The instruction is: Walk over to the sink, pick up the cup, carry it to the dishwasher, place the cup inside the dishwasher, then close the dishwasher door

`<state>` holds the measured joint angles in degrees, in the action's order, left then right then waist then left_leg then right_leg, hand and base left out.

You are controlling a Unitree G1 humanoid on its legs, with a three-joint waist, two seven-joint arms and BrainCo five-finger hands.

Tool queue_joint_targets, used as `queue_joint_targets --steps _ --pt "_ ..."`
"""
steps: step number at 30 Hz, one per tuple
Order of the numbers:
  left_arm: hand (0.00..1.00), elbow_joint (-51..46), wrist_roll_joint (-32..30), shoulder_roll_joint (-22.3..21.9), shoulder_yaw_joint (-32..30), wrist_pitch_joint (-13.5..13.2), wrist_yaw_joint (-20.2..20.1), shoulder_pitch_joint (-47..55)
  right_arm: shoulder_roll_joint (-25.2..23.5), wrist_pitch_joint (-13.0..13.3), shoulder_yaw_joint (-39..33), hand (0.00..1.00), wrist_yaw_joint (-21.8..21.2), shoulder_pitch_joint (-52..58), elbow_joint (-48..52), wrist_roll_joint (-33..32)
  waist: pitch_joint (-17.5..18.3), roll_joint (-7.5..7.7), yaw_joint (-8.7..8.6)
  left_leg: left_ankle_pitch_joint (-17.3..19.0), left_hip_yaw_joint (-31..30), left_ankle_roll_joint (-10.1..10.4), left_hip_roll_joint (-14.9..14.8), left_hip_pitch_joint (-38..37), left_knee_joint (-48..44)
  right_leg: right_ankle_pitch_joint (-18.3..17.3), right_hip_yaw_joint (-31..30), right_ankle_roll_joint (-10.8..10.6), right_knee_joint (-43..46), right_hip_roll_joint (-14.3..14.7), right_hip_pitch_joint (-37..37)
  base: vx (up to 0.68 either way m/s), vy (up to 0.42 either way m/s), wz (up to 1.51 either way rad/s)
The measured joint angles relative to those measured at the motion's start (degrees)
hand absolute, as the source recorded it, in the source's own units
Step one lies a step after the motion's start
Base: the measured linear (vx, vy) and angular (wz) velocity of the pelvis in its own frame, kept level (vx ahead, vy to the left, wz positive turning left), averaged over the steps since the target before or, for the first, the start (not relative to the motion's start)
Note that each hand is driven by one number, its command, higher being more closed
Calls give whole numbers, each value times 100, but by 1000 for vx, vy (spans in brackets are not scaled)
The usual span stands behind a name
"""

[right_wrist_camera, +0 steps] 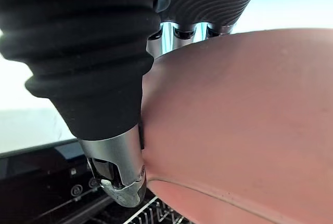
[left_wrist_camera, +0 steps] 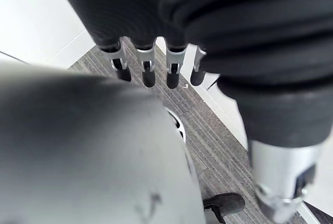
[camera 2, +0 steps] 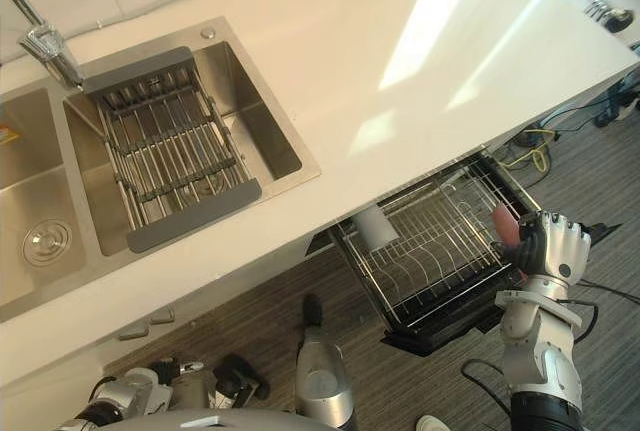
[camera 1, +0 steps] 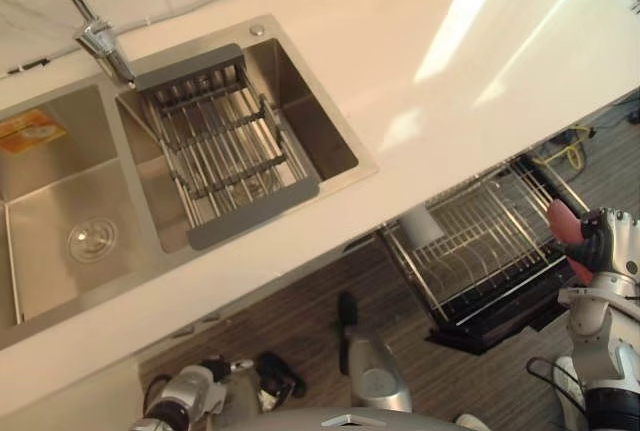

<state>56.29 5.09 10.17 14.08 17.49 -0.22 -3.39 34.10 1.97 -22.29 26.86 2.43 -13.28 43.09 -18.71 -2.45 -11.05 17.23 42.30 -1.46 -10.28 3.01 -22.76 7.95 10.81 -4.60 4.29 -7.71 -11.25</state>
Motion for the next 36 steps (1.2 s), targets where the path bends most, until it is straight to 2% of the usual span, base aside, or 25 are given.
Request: queue_joint_targets --steps 1,4,7,9,13,16,18,19,23,26,27,33,36 --pt "0 -84 58 2 6 -3 0 -2 29 -97 101 100 0 -127 -155 -8 -75 -28 9 -8 -5 -12 36 21 37 -5 -1 1 40 -25 -70 -42 20 0" --pt "0 -119 165 0 9 -11 -1 -31 40 -119 193 100 1 -201 -169 -14 -183 -66 17 -118 -13 -50 165 60 181 -20 44 24 77 -122 -160 -19 27 5" --pt "0 -154 295 -8 8 -51 0 -79 131 -126 263 100 0 -442 -316 -58 -374 -203 14 -217 -43 -95 276 210 221 6 83 0 151 -240 -318 -29 32 7" --pt "0 -153 373 -11 7 -140 -3 -116 289 -223 425 100 -3 -619 -427 -115 -512 -325 17 -326 -113 -113 408 289 361 31 104 -16 164 -313 -414 -36 22 13" --pt "0 -156 487 -9 7 -193 42 -168 416 -360 607 100 -10 -939 -730 -176 -639 -458 67 -477 -180 -164 530 523 440 79 116 -19 231 -408 -693 -39 4 11" --pt "0 -146 838 -7 -2 -265 267 -231 575 -446 731 100 -1 -1137 -948 -387 -739 -544 128 -574 -306 -194 621 686 538 111 156 -27 271 -476 -859 -59 -17 14" --pt "0 -148 976 -22 -21 -500 546 -272 713 -593 877 100 34 -1417 -1320 -706 -790 -612 209 -702 -459 -210 746 908 684 122 172 13 334 -532 -1118 -65 -18 12" --pt "0 -150 1058 -21 -30 -521 599 -285 728 -644 876 100 82 -1467 -1359 -793 -822 -632 224 -707 -499 -208 779 922 739 126 171 26 334 -542 -1148 -48 -11 9" --pt "0 -149 1371 -42 -40 -467 605 -340 972 -980 876 100 246 -1786 -1747 -1253 -918 -811 300 -875 -632 -189 981 1056 1065 162 149 47 401 -641 -1423 -25 12 6" --pt "0 -149 1472 -55 -43 -442 562 -382 1154 -1136 852 100 351 -1848 -2060 -1640 -960 -910 311 -1091 -760 -158 1122 1107 1369 209 199 63 354 -705 -1517 19 6 13" --pt "0 -147 1503 -50 -47 -431 548 -382 1145 -1164 853 0 383 -1851 -2135 -1714 -960 -910 316 -1139 -806 -132 1147 1107 1434 215 199 67 338 -706 -1530 45 -13 13" --pt "0 -163 1557 -53 -62 -433 365 -381 1004 -1406 521 0 635 -1701 -2443 -2487 -959 -912 309 -1347 -943 -65 1209 1144 1719 162 238 95 378 -702 -1645 56 -28 7" --pt "0 -161 1555 -59 -73 -397 263 -372 778 -1383 356 0 688 -1700 -2573 -2598 -959 -913 299 -1400 -981 62 1199 1158 1702 82 257 76 415 -716 -1646 70 -46 8"
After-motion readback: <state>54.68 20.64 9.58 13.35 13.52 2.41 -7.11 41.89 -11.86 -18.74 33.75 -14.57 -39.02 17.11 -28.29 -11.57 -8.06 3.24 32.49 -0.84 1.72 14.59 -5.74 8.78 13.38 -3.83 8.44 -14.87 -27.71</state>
